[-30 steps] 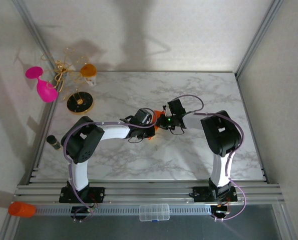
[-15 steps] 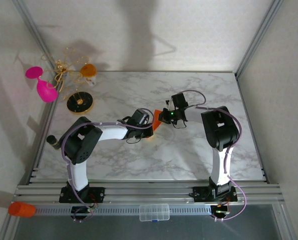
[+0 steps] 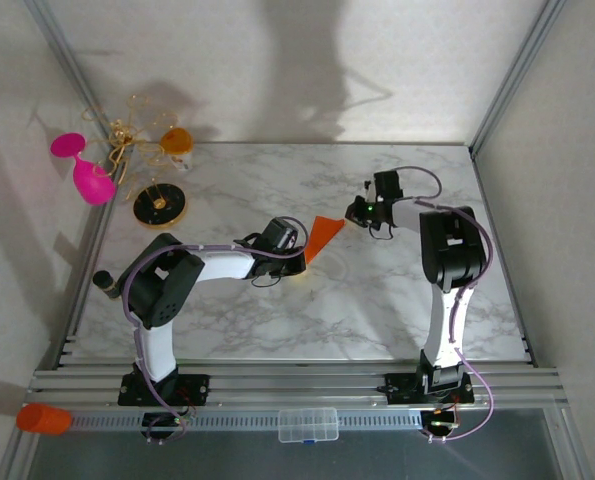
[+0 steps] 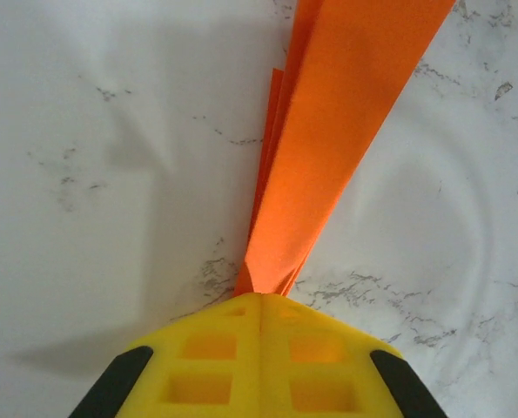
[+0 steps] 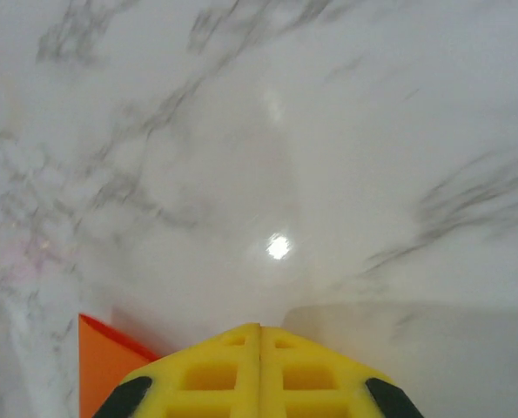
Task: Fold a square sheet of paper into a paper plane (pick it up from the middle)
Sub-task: Fold the wing for the fifth time at the center of the table.
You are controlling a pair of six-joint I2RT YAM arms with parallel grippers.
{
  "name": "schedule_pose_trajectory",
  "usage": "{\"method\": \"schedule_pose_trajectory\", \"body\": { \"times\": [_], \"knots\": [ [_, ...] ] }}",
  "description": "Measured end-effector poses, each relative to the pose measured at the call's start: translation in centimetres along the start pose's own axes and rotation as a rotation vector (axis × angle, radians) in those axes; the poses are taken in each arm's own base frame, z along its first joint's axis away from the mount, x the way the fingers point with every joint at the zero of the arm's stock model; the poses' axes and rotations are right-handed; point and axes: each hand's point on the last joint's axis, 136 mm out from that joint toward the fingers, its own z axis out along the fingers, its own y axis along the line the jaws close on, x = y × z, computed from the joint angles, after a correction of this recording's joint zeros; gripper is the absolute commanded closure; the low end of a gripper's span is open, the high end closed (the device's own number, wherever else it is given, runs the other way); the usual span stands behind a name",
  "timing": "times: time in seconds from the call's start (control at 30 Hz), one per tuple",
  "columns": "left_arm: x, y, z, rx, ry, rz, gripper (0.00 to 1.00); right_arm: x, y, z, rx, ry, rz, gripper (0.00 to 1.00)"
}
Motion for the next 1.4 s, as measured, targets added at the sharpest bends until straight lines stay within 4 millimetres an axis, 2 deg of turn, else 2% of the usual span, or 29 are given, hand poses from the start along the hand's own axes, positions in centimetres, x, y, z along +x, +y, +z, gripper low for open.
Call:
{"method": "schedule_pose_trajectory", "body": {
  "times": [0.1, 0.23, 0.33, 0.43, 0.57, 0.73, 0.87, 0.93, 1.23, 1.4],
  "knots": [
    [0.0, -0.1, 0.0, 0.001, 0.008, 0.007, 1.0, -0.3, -0.2, -0.3, 0.005, -0.013, -0.007, 0.93],
    [0.2, -0.1, -0.1, -0.003, 0.023, 0.008, 1.0, 1.3, 0.9, -1.7, -0.023, -0.008, -0.026, 0.92],
    [0.3, -0.1, -0.2, -0.008, 0.031, 0.007, 1.0, 2.8, 2.6, -3.4, -0.069, -0.009, -0.048, 0.91],
    [0.4, -0.1, -0.2, -0.01, 0.037, 0.006, 1.0, 3.8, 4.5, -4.1, -0.116, -0.005, -0.076, 0.91],
    [0.4, -0.1, -0.3, -0.016, 0.043, 0.008, 1.0, 5.1, 6.2, -3.6, -0.15, 0.018, -0.098, 0.91],
    [0.7, -0.1, -0.4, -0.023, 0.066, 0.018, 1.0, 9.6, 8.1, -1.6, -0.182, 0.131, -0.124, 0.91],
    [0.9, -0.3, -0.7, -0.017, 0.084, 0.02, 0.98, 11.8, 7.9, -0.2, -0.173, 0.193, -0.12, 0.91],
    [0.9, -0.4, -1.0, -0.017, 0.086, 0.022, 0.95, 12.3, 7.1, 0.3, -0.152, 0.21, -0.107, 0.91],
    [-0.8, -1.5, -3.1, 0.015, 0.032, 0.019, 0.85, 11.9, 7.0, 0.5, -0.127, 0.21, -0.104, 0.91],
    [-2.7, -0.7, -4.3, 0.009, -0.028, -0.02, 0.73, 11.8, 7.2, 0.3, -0.122, 0.208, -0.11, 0.83]
  ]
}}
